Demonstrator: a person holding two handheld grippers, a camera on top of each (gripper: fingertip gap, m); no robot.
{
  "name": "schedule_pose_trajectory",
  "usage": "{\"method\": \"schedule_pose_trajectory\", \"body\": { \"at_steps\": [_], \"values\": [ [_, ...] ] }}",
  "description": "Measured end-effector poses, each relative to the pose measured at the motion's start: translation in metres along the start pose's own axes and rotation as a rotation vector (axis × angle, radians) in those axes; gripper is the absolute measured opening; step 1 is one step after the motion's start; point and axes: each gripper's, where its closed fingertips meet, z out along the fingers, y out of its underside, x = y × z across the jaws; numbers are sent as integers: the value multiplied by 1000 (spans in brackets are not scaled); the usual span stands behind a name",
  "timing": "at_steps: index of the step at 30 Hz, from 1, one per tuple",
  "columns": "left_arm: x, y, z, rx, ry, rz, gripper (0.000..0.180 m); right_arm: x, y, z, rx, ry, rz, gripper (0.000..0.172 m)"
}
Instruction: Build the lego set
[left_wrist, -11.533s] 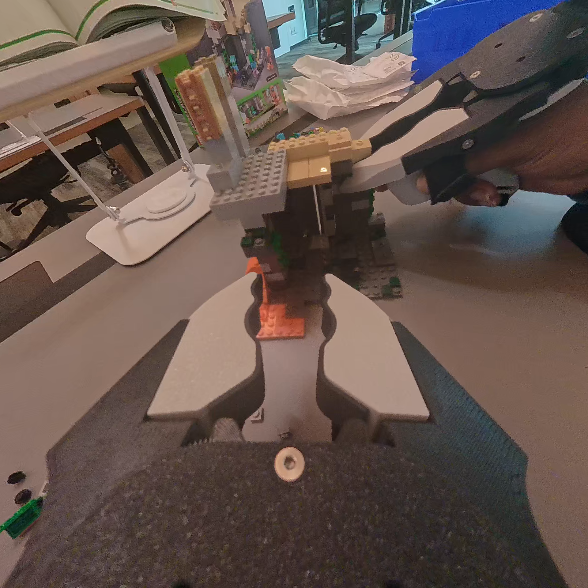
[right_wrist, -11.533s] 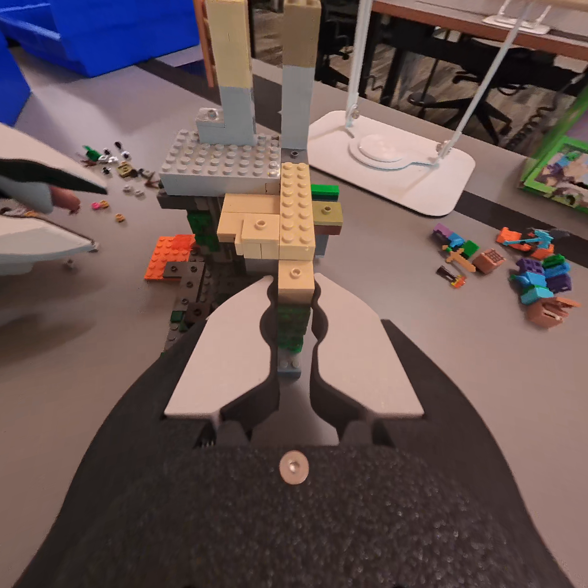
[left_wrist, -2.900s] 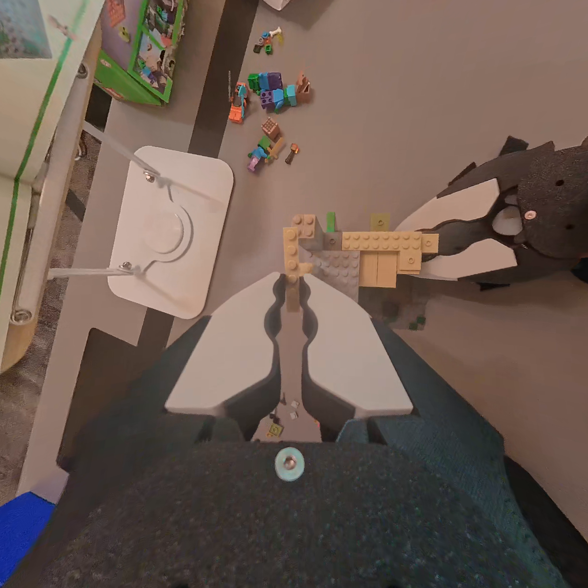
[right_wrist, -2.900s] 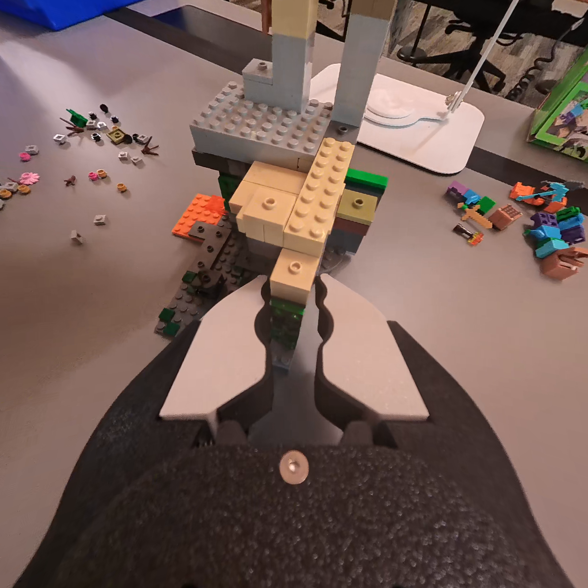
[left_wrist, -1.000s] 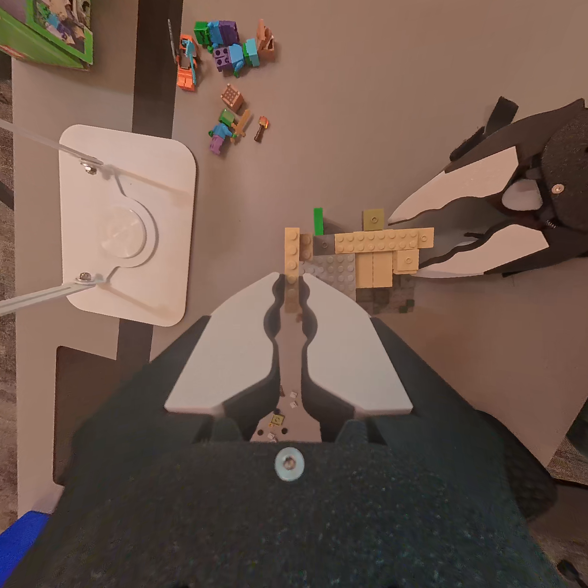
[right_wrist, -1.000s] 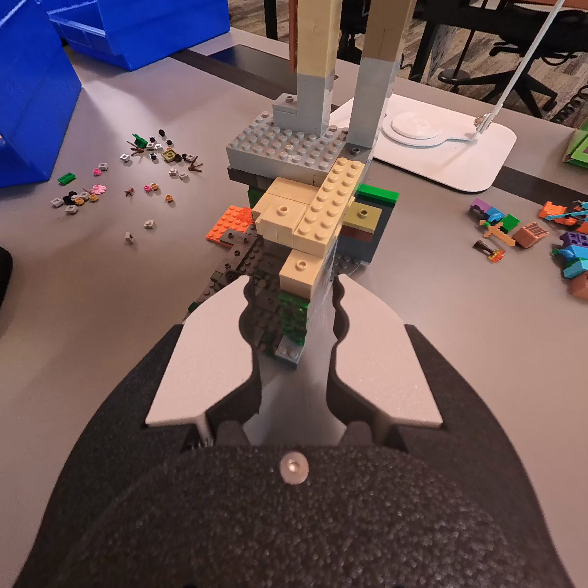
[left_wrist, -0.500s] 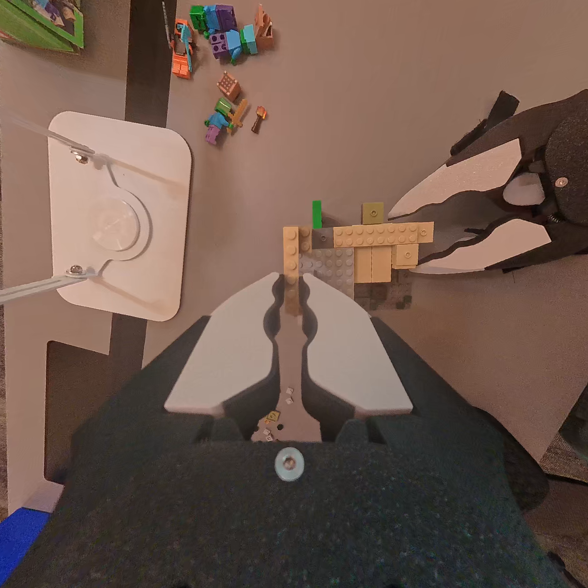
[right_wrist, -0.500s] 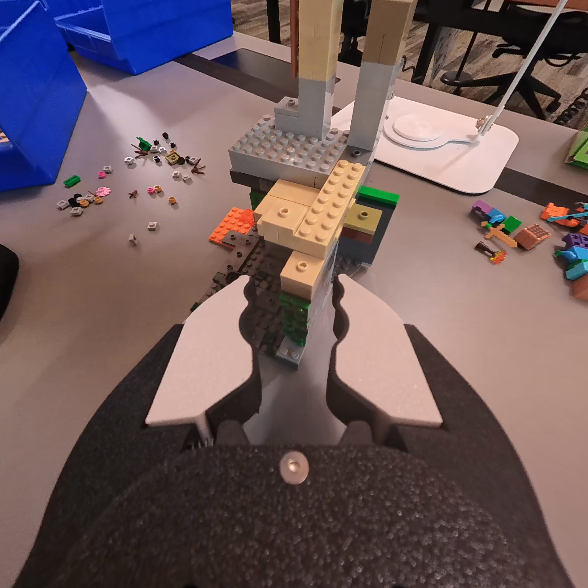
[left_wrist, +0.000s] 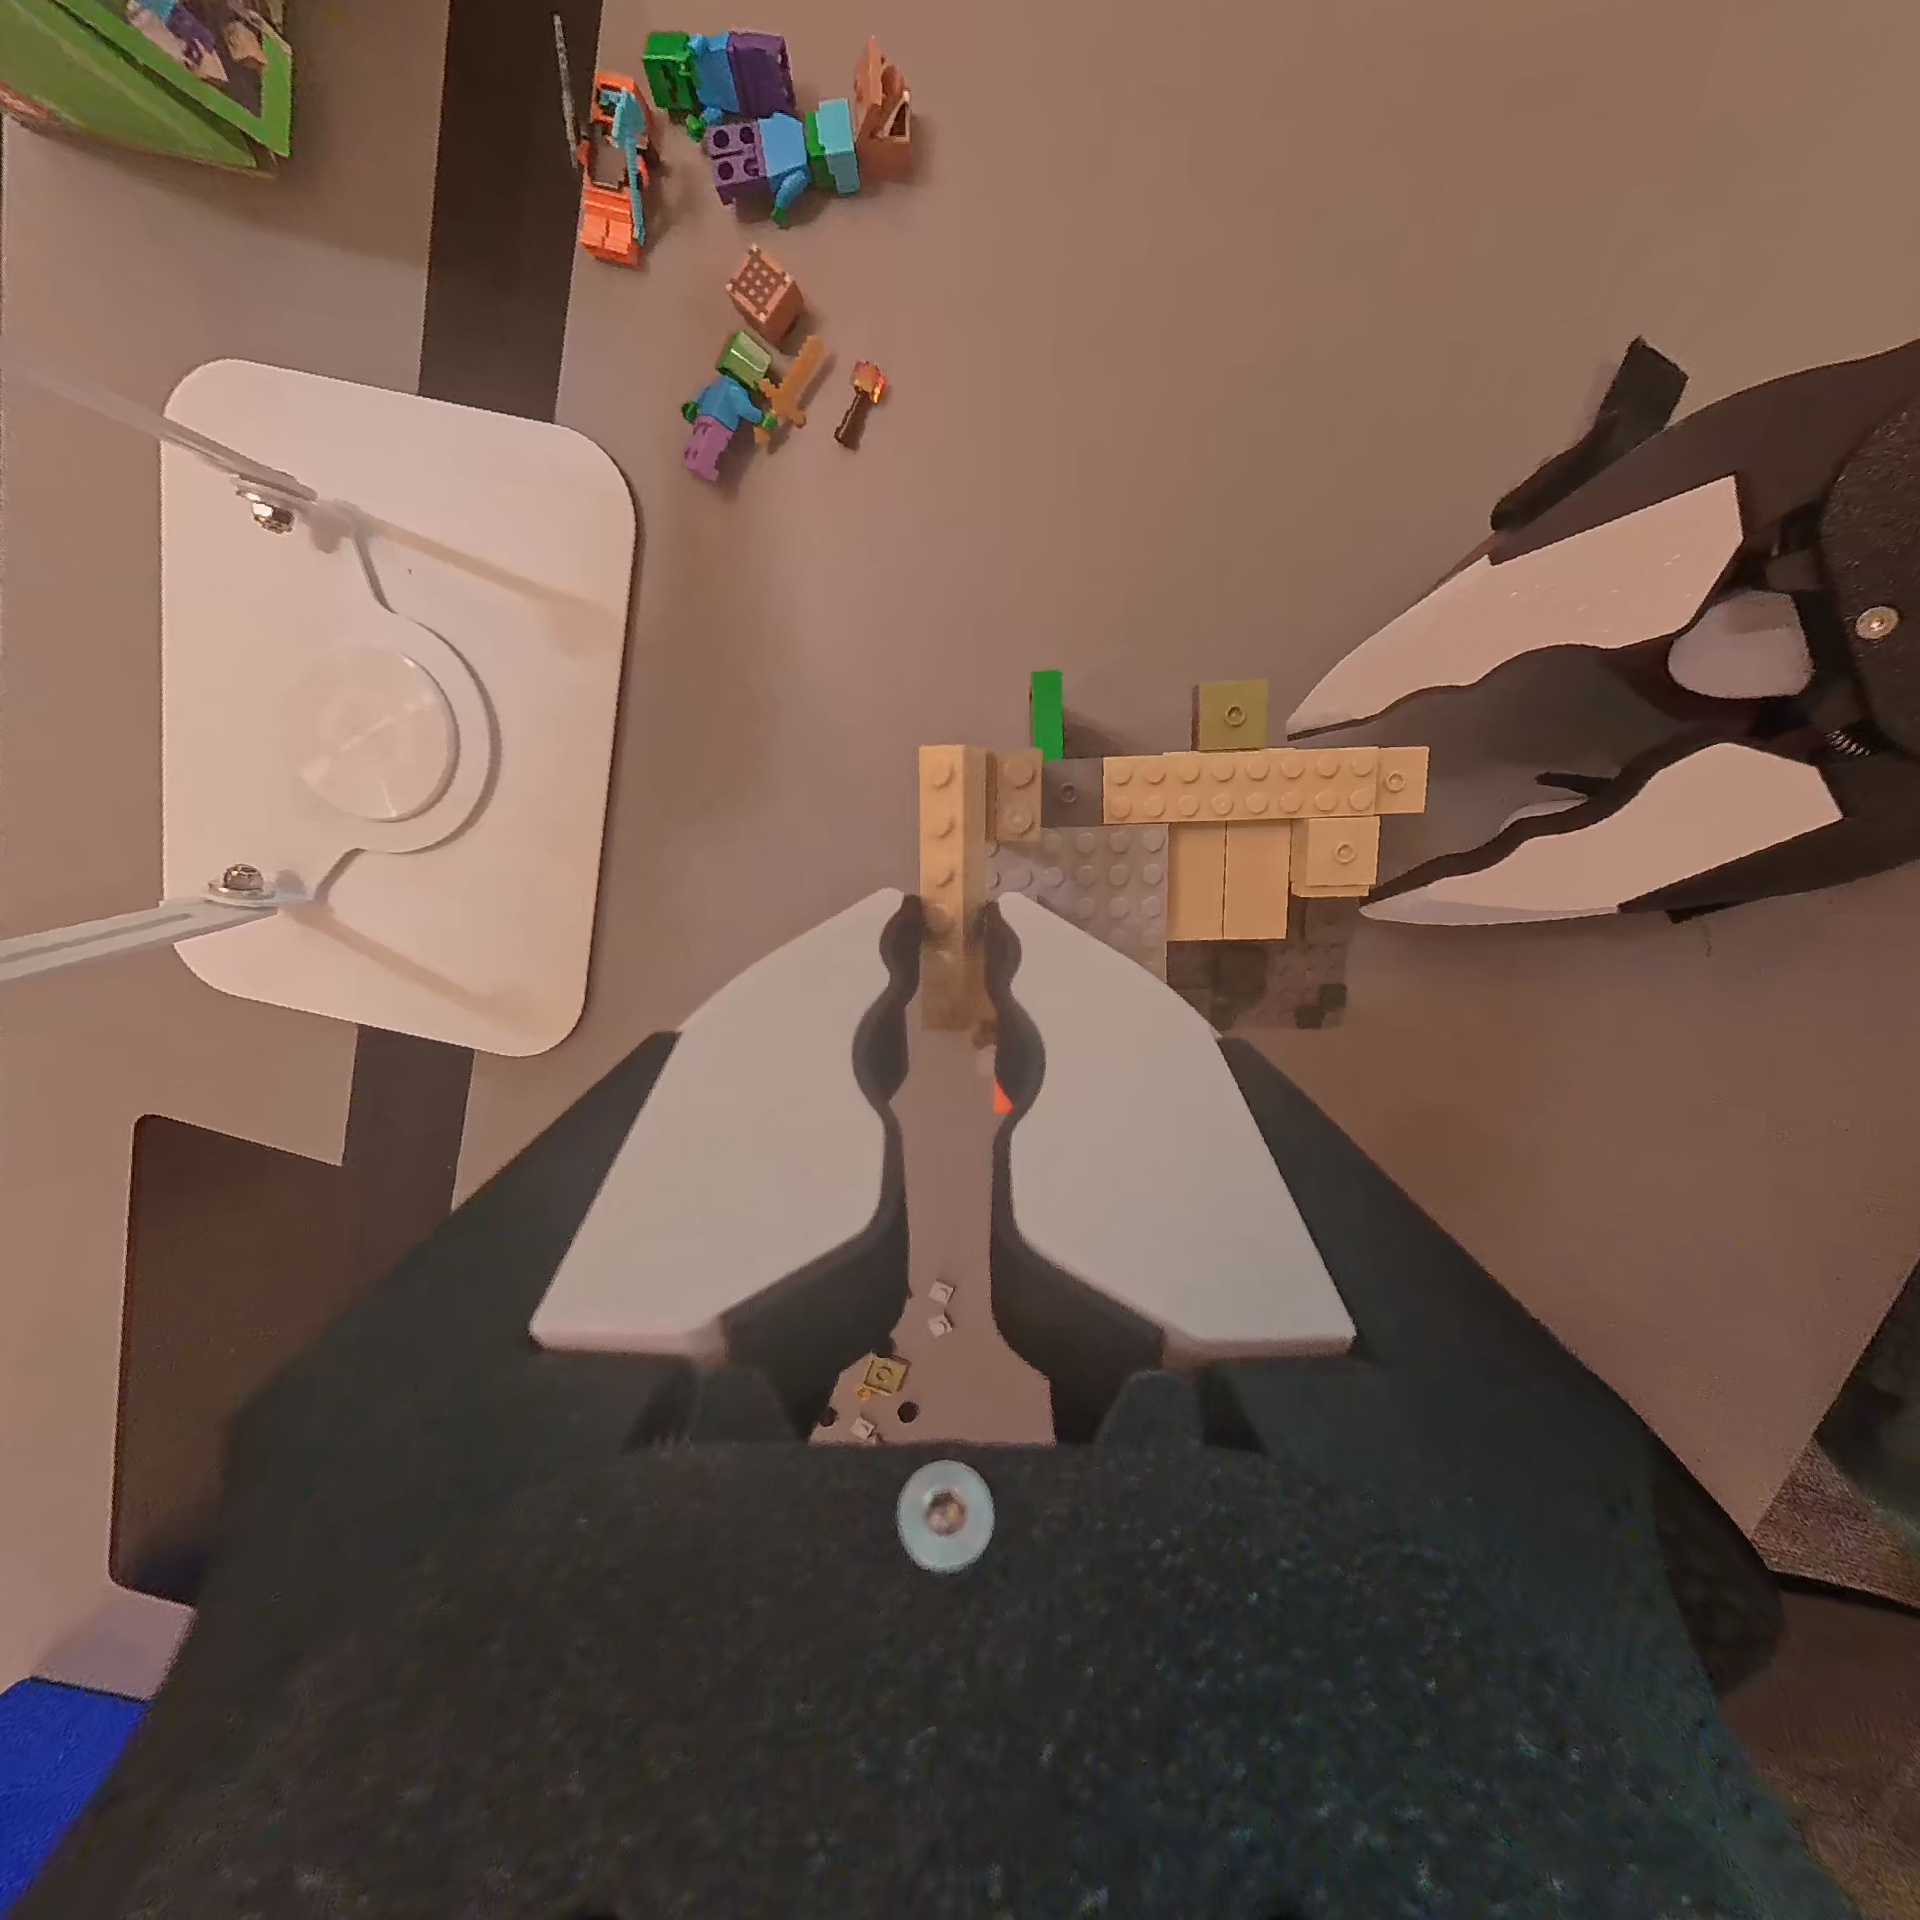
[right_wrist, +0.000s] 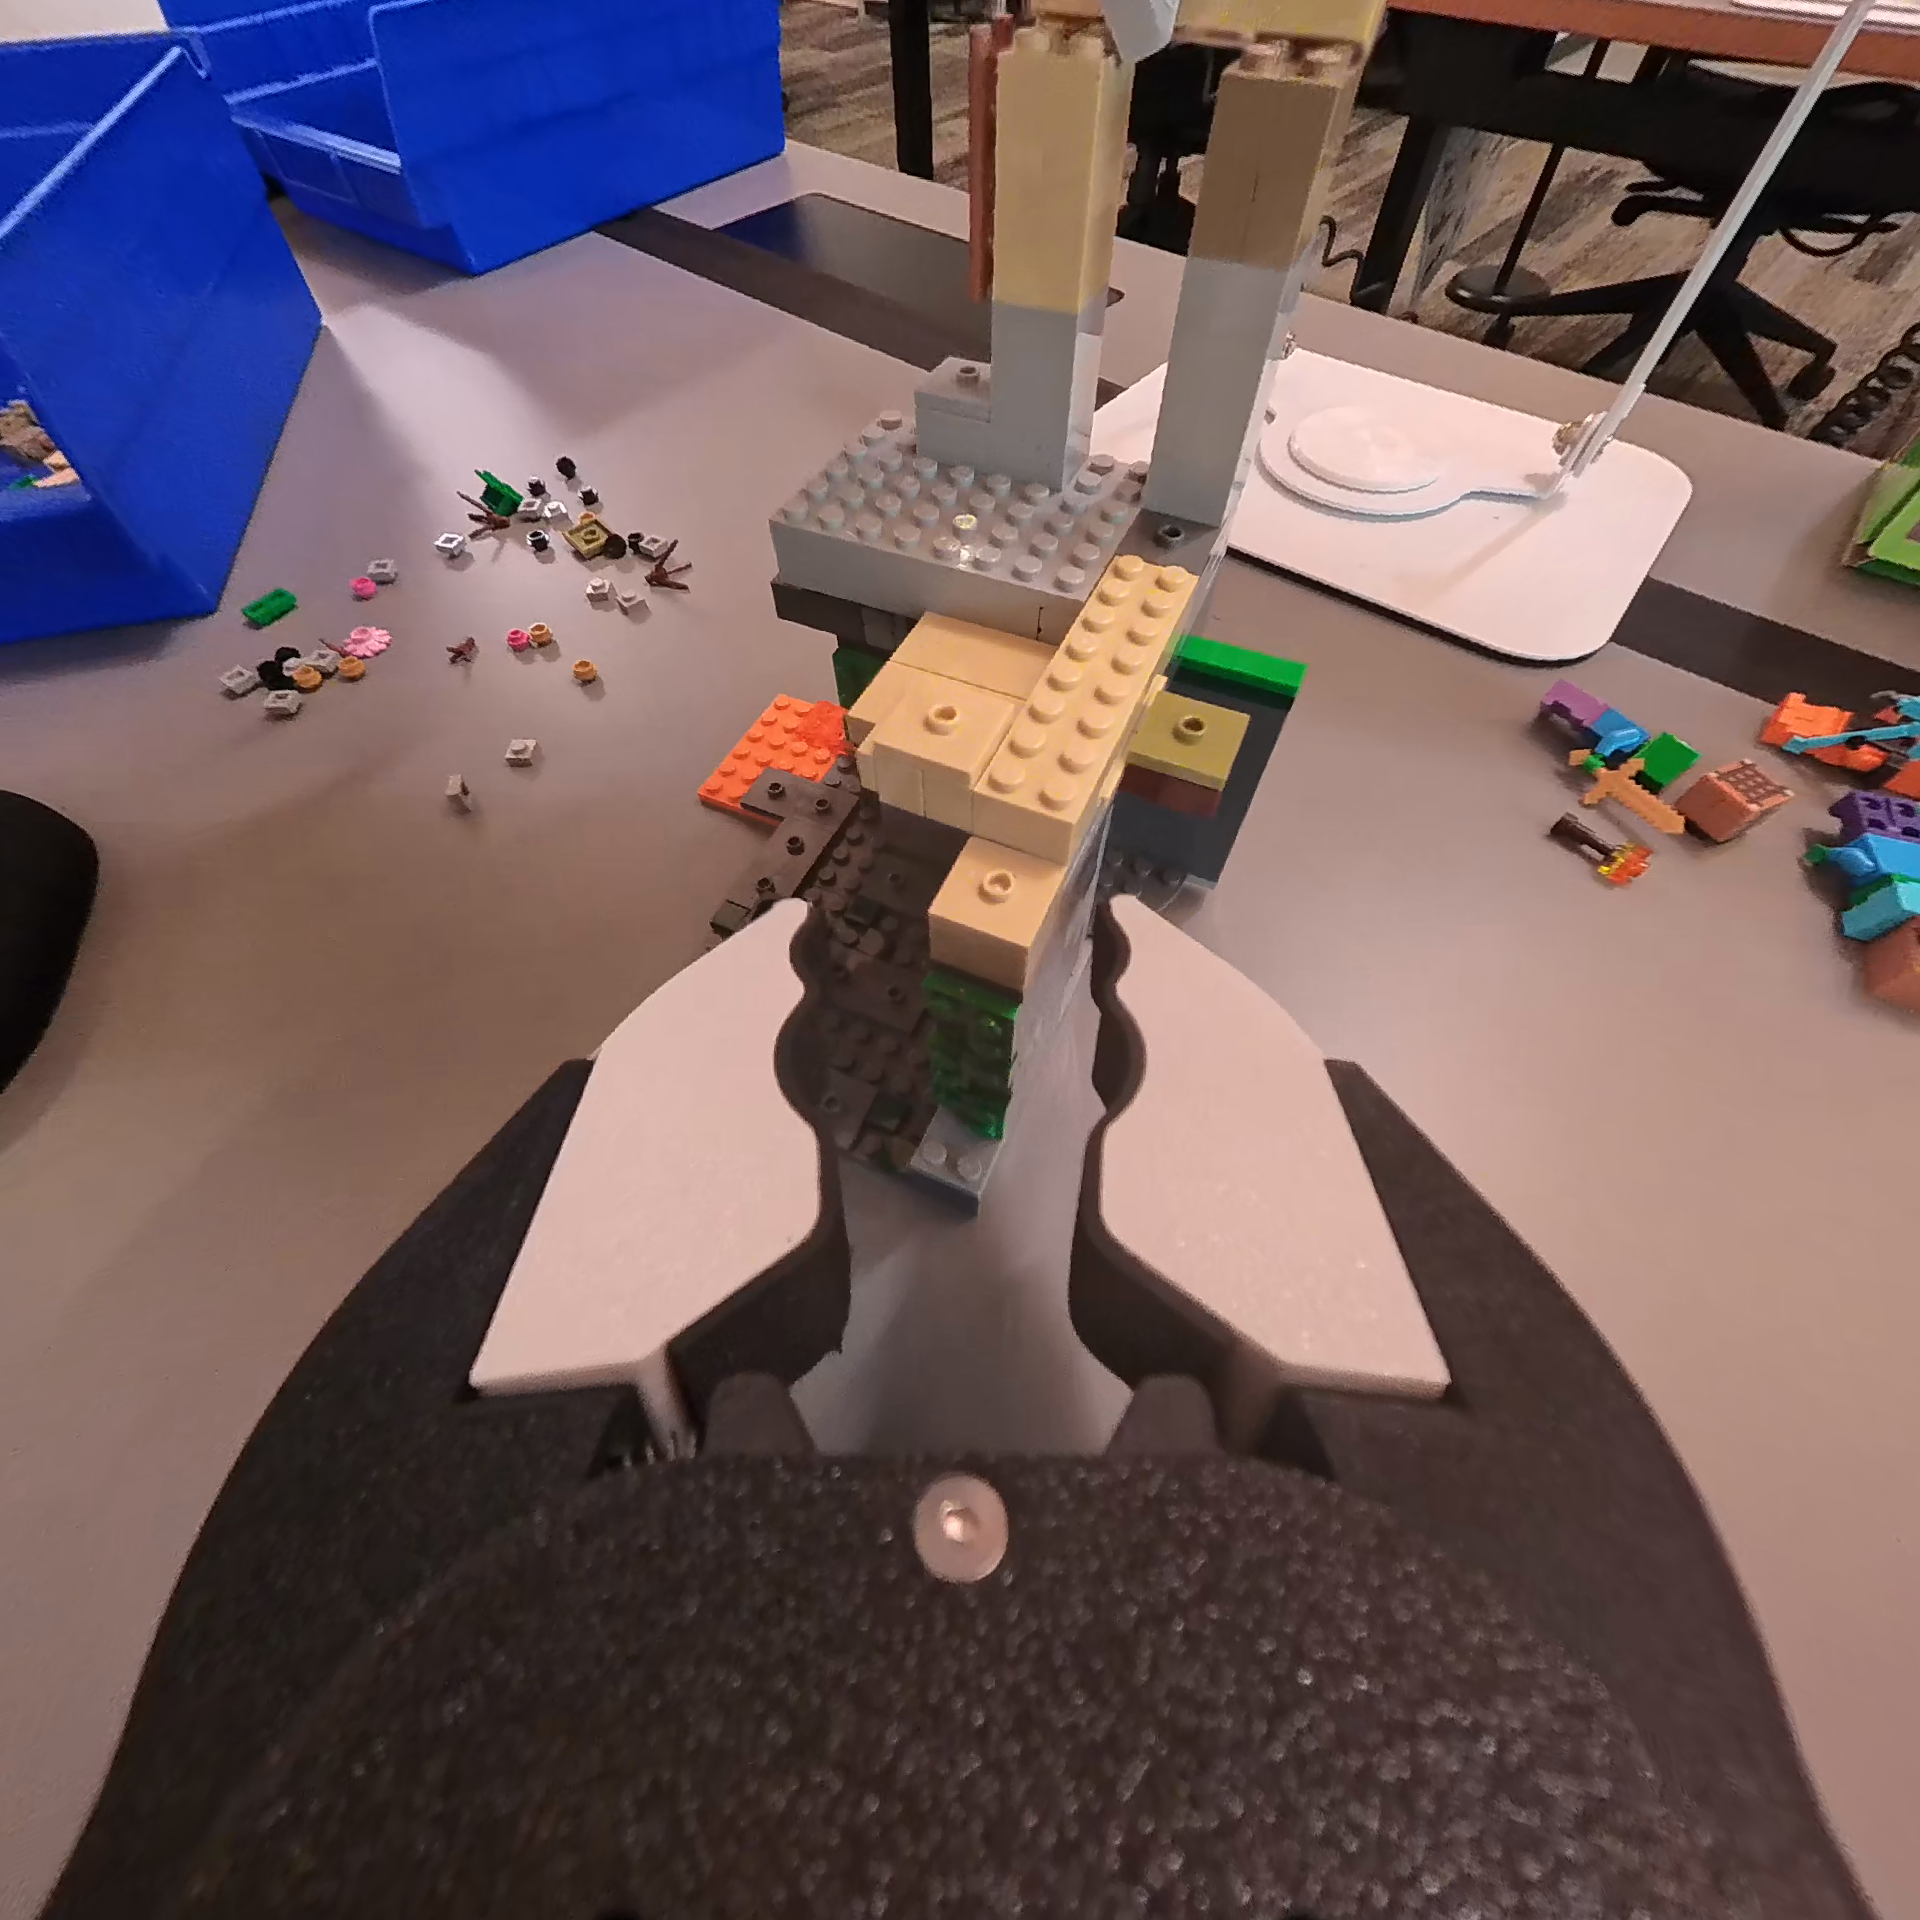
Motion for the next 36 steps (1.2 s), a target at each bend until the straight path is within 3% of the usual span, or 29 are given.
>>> {"method": "schedule_pose_trajectory", "body": {
  "at_steps": [16,21,23,26,29,32,36],
  "values": [
    [2,-1,0,23,-10,9,11,1,-1,-1,3,0,-12,49],
    [1,-1,0,44,-14,10,11,-6,-16,-23,-11,-175,-57,42],
    [2,-1,0,51,-22,14,10,2,-37,-40,6,-242,-91,36],
    [2,-2,0,57,-29,18,10,21,-79,-53,14,-312,-228,32],
    [2,-2,0,55,-33,17,10,40,-114,-37,20,-351,-495,29],
    [1,-2,1,60,-33,9,10,53,-129,-7,-58,-424,-656,29],
    [0,-2,1,70,-34,4,10,53,-137,21,-133,-549,-694,21]
  ]
}}
